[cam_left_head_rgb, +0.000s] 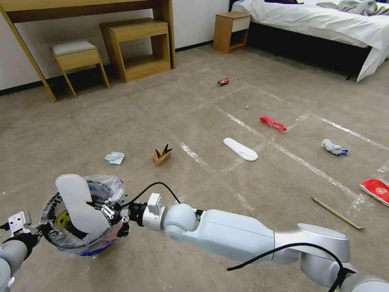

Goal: Pick up the trash bin and place the garbage on the floor into it.

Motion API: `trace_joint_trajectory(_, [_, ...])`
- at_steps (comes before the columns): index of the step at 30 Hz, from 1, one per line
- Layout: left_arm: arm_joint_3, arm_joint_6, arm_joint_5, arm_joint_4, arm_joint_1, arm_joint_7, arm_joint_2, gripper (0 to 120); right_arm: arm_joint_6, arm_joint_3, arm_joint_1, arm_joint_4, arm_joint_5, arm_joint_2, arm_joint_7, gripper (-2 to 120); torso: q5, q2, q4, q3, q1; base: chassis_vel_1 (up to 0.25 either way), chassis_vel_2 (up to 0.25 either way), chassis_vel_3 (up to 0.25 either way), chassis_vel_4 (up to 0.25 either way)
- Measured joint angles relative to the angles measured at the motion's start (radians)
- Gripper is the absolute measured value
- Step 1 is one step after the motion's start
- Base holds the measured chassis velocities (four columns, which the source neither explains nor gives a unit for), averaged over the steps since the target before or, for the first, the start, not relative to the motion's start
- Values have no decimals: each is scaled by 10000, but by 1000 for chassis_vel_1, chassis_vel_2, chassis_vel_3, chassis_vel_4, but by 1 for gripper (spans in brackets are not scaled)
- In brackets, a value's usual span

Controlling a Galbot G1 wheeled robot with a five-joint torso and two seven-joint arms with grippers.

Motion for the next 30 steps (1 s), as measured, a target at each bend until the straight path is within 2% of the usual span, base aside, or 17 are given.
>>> trace_joint_trajectory(22, [23, -27, 111, -108, 99, 44, -149, 1, 121, -131, 317, -347, -256, 349, 133, 0, 0, 0, 0, 0, 0, 0, 0, 0, 0])
trace_joint_trajectory(30, [31, -29, 128, -124, 98, 54, -177, 1, 353, -229, 522, -778, -708, 488, 21, 0, 0, 0, 0, 0, 0, 0, 0, 0, 0])
